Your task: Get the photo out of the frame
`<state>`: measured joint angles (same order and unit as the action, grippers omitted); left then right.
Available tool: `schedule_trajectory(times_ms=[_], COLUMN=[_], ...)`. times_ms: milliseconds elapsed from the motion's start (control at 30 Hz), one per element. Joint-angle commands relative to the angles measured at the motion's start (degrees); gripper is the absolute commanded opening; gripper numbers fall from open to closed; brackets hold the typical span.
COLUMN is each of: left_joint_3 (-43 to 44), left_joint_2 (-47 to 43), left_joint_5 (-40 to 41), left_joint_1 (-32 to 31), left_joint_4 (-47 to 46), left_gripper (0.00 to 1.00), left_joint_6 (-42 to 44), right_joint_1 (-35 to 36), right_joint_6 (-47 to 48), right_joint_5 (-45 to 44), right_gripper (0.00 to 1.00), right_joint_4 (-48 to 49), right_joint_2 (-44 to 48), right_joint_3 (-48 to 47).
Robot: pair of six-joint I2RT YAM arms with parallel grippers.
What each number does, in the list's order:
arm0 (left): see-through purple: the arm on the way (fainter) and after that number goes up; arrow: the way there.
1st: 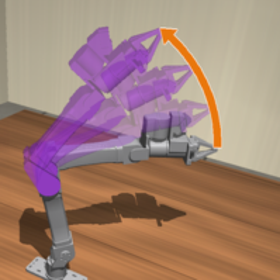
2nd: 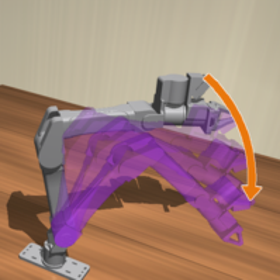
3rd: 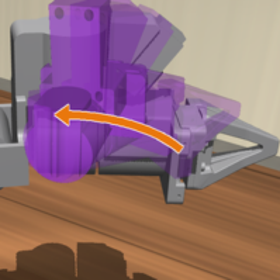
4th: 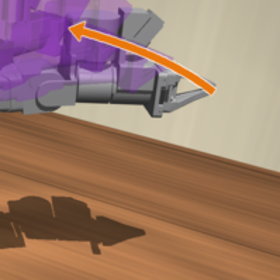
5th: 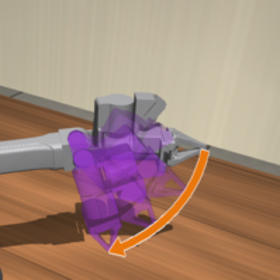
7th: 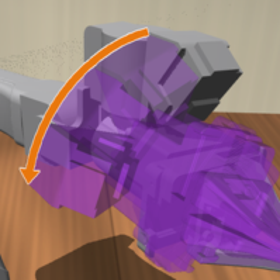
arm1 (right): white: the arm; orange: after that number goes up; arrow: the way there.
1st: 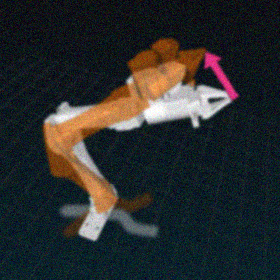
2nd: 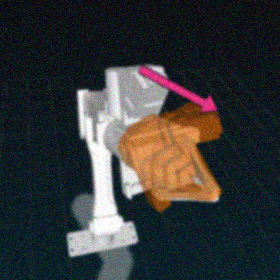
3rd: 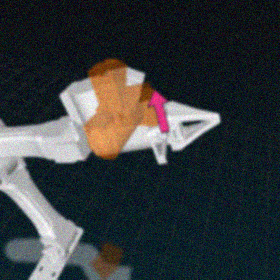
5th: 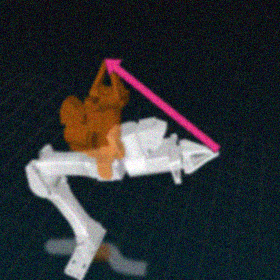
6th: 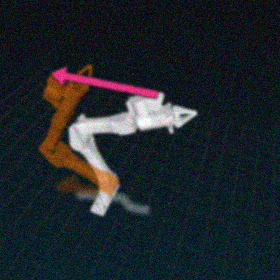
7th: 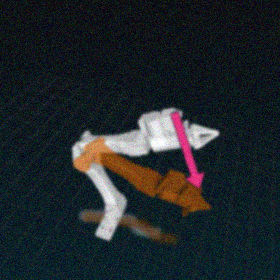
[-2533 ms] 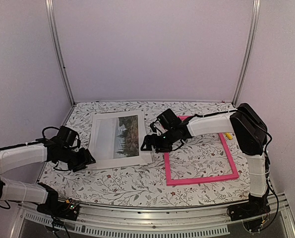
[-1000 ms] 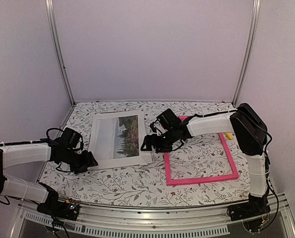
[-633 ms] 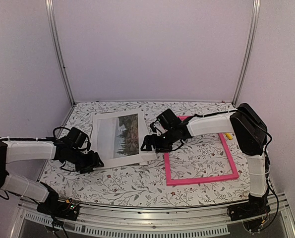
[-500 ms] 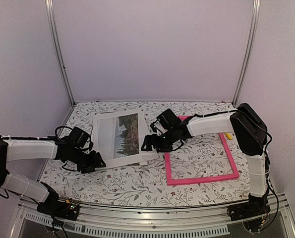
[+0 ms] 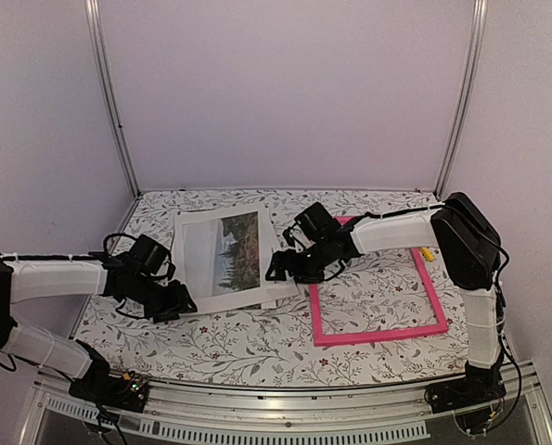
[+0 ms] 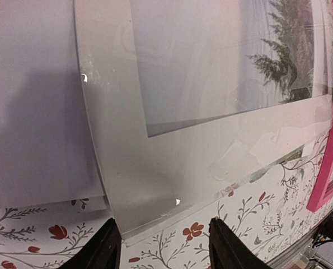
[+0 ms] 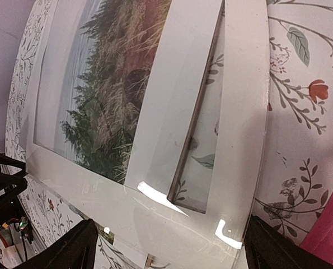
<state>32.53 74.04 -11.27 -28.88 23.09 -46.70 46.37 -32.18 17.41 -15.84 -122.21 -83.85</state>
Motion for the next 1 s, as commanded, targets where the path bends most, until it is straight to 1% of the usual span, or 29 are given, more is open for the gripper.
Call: schedule_trajectory(times_ms=[0, 200, 300, 367, 433, 533, 733, 967], left_joint_3=[0.42, 1.56, 3.75, 5.48, 6.20, 5.39, 4.02, -1.58], left_joint_2=[-1.80, -6.76, -8.44, -7.61, -5.88, -3.33, 1.80, 3.61], left_joint_5=[0.81, 3.31, 3.74, 3.68, 1.86, -4.25, -8.74, -12.36], left_joint_1=[-0.91, -0.86, -0.70, -0.18, 1.60, 6.62, 12.78, 14.79], left_joint_4=[2.56, 7.96, 8.06, 7.37, 5.11, -0.83, -8.64, -15.44], left_gripper=[0.55, 0.62, 0.62, 0.61, 0.59, 0.53, 0.48, 0.48], left_joint_6=[1.56, 3.42, 3.69, 4.52, 5.57, 6.40, 9.41, 9.43], right_joint_1=[-1.67, -2.97, -3.61, -4.02, -4.09, -4.09, -4.12, -4.05], right_joint_6=[-1.65, -1.60, -1.33, -0.97, -0.78, -0.53, -0.51, -0.48], right_joint_5=[3.35, 3.60, 3.36, 3.26, 3.60, 5.07, 5.74, 8.19], right_gripper=[0.93, 0.93, 0.93, 0.93, 0.93, 0.93, 0.93, 0.92], right_joint_4=[0.82, 1.25, 1.29, 1.20, 1.19, 1.20, 1.25, 1.15], right_joint_2=[1.15, 2.15, 1.75, 1.26, 0.68, -0.48, -1.94, -3.70], right_joint_3=[3.49, 4.75, 4.50, 4.07, 3.46, 2.47, 1.58, 0.62])
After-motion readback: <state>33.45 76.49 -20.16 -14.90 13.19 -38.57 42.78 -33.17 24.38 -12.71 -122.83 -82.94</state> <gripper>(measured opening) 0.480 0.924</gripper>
